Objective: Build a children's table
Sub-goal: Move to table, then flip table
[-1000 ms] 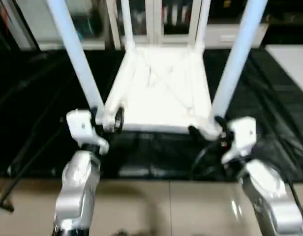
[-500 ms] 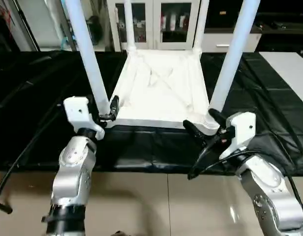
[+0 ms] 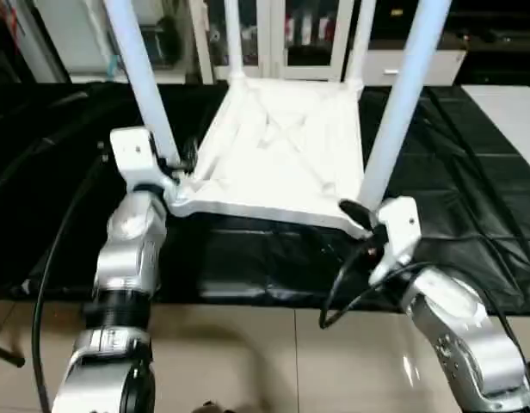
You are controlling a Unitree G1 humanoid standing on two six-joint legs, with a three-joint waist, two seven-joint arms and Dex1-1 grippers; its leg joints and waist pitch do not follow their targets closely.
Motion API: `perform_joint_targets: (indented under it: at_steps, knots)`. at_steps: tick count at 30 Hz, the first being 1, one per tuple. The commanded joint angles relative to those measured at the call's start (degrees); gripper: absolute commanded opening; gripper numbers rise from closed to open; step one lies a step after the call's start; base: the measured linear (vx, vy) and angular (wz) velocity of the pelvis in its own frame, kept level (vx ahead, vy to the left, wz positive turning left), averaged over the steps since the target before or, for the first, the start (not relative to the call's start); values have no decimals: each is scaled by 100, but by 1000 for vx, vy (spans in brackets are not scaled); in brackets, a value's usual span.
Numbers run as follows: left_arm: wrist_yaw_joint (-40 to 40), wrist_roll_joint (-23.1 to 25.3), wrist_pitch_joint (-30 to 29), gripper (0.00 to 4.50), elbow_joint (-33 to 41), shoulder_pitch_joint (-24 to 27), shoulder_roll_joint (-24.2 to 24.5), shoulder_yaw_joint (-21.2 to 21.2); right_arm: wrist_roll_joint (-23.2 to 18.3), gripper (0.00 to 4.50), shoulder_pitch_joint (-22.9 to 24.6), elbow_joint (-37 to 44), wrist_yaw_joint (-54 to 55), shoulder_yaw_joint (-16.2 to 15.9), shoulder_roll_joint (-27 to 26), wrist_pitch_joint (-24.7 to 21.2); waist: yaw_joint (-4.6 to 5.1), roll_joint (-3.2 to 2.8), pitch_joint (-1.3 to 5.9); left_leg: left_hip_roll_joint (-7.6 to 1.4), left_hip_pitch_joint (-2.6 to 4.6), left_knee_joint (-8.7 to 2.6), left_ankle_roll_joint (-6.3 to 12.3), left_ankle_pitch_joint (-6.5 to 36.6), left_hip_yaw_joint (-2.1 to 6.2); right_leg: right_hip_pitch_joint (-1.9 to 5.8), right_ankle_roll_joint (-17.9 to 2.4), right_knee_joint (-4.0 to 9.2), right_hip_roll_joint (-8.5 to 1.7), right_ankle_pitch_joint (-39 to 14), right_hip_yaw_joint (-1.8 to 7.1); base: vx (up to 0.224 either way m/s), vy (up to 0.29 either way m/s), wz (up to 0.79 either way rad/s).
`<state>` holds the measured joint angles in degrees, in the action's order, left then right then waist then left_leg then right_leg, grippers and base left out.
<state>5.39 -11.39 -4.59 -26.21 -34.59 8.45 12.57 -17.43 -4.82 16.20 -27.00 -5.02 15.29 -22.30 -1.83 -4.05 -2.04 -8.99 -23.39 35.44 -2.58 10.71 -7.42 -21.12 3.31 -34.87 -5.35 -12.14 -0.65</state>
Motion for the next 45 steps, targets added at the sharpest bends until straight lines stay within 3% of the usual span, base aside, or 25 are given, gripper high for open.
perform_joint_targets:
  at_steps: [1, 3, 5, 6, 7, 8, 9, 10, 12, 15, 16, 19, 20, 24, 26, 29, 30, 31, 32, 34, 38, 45]
  knots:
    - [-56, -59, -43, 446, -231, -145, 44, 96, -31, 450, -43, 57, -57, -24, -4, -72, 2, 1, 347, -224, 166, -513, 50, 1304, 37, 146, -1365, 325, -161, 193, 55, 0, 0, 0]
    - [-209, -138, -99, 446, -534, -359, 63, 250, -3, 450, -66, -8, -49, -46, -37, -36, -8, -24, 341, -217, 173, -518, 15, 1395, 36, 137, -1344, 328, -162, 88, 56, 0, 0, 0]
    - [-236, -150, -85, 446, -656, -435, 76, 295, 7, 450, -75, -29, -41, -57, -46, -26, 1, -3, 322, -218, 167, -545, -60, 1593, 43, 138, -1298, 357, -172, -181, 59, 0, 0, 0]
    - [-104, -190, 9, 446, -761, -532, 88, 311, 16, 450, -90, -40, -33, -65, -49, -23, 2, -56, 324, -221, 186, -549, -115, 1694, 48, 124, -1267, 366, -171, -286, 61, 0, 0, 0]
    - [-99, -191, 11, 446, -763, -534, 89, 310, 16, 450, -91, -40, -33, -65, -49, -23, 9, -34, 320, -224, 185, -554, -133, 1728, 48, 122, -1258, 374, -169, -310, 63, 0, 0, 0]
    - [-29, -212, 48, 418, -790, -561, 91, 309, 18, 450, -96, -40, -32, -65, -48, -25, 9, -34, 320, -224, 185, -554, -133, 1728, 48, 122, -1258, 374, -169, -310, 63, 0, 0, 0]
    - [57, -261, 62, 418, -799, -580, 85, 314, 16, 450, -105, -32, -36, -62, -46, -17, 7, -57, 315, -226, 176, -564, -188, 1759, 53, 126, -1252, 377, -175, -306, 63, 0, 0, 0]
    - [132, -306, 46, 410, -819, -587, 86, 319, 6, 450, -113, -27, -40, -53, -50, -4, 6, -87, 325, -226, 174, -559, -195, 1712, 60, 134, -1269, 353, -176, -195, 64, 0, 0, 0]
    - [151, -353, 42, 385, -917, -626, 78, 356, -23, 450, -139, -39, -30, -42, -68, 26, 15, -67, 323, -220, 166, -553, -178, 1662, 51, 135, -1275, 360, -171, -97, 64, 0, 0, 0]
    - [147, -367, 69, 367, -1078, -694, 78, 374, -79, 450, -155, -43, -55, -29, -129, 92, 14, -129, 334, -211, 163, -536, -119, 1502, 49, 148, -1296, 345, -178, 117, 59, 0, 0, 0]
    - [181, -408, 109, 367, -1222, -785, 73, 412, -305, 450, -118, 46, -168, 22, -233, 105, 21, -133, 333, -211, 165, -535, -100, 1515, 47, 151, -1304, 352, -173, 158, 57, 0, 0, 0]
    - [208, -429, 134, 335, -1315, -845, 71, 446, -421, 450, -95, 80, -223, 53, -274, 89, 7, -141, 330, -225, 168, -546, -71, 1581, 50, 151, -1352, 351, -182, 42, 54, 0, 0, 0]
    - [237, -451, 130, 329, -1363, -884, 74, 465, -513, 450, -75, 97, -264, 80, -295, 63, 12, -181, 316, -223, 179, -555, -98, 1672, 50, 134, -1346, 361, -176, -45, 54, 0, 0, 0]
    - [461, -596, 72, 299, -1499, -1005, 108, 497, -710, 450, 80, 172, -515, 54, -194, -48, -6, -184, 313, -231, 180, -565, -142, 1786, 53, 146, -1344, 365, -187, -132, 58, 0, 0, 0]
    - [645, -703, -33, 288, -1522, -1013, 114, 507, -774, 450, 168, 250, -606, 0, -157, -105, -13, -245, 303, -225, 172, -565, -160, 1766, 53, 145, -1340, 366, -191, -129, 54, 0, 0, 0]
    - [731, -738, -93, 265, -1491, -990, 114, 495, -734, 450, 196, 248, -598, -23, -150, -82, -33, -264, 299, -231, 166, -562, -141, 1691, 45, 136, -1382, 357, -200, -62, 54, 0, 0, 0]
    - [760, -767, -168, 259, -1487, -989, 111, 496, -796, 450, 225, 253, -644, -25, -154, -120, -43, -326, 297, -227, 166, -561, -157, 1698, 54, 138, -1378, 342, -200, -69, 50, 0, 0, 0]
    - [776, -784, -218, 255, -1489, -991, 109, 498, -845, 450, 246, 257, -681, -24, -160, -151, -37, -288, 295, -228, 168, -565, -161, 1732, 49, 137, -1366, 356, -197, -90, 49, 0, 0, 0]
    - [818, -805, -298, 246, -1527, -1016, 112, 506, -887, 450, 275, 251, -762, -42, -125, -165, -46, -370, 270, -229, 189, -584, -204, 1922, 48, 111, -1332, 380, -187, -238, 39, 0, 0, 0]
    - [876, -834, -369, 236, -1590, -1054, 120, 519, -917, 450, 301, 238, -828, -61, -73, -156, -41, -322, 284, -225, 176, -578, -202, 1956, 52, 142, -1326, 373, -197, -287, 48, 0, 0, 0]
    - [974, -1016, -746, 228, -1608, -1107, 145, 601, -865, 450, 310, 167, -779, -40, -49, -90, -68, -387, 280, -208, 162, -560, -75, 1722, -1, 111, -1245, 409, -224, -727, 53, 0, 0, 0]
    - [856, -1368, -1070, 225, -1406, -1058, -19, 853, -658, 450, 187, -80, -318, 189, -214, -40, -85, -354, 291, -217, 147, -575, 6, 1550, -49, 77, -1176, 433, -218, -884, 30, 0, 0, 0]
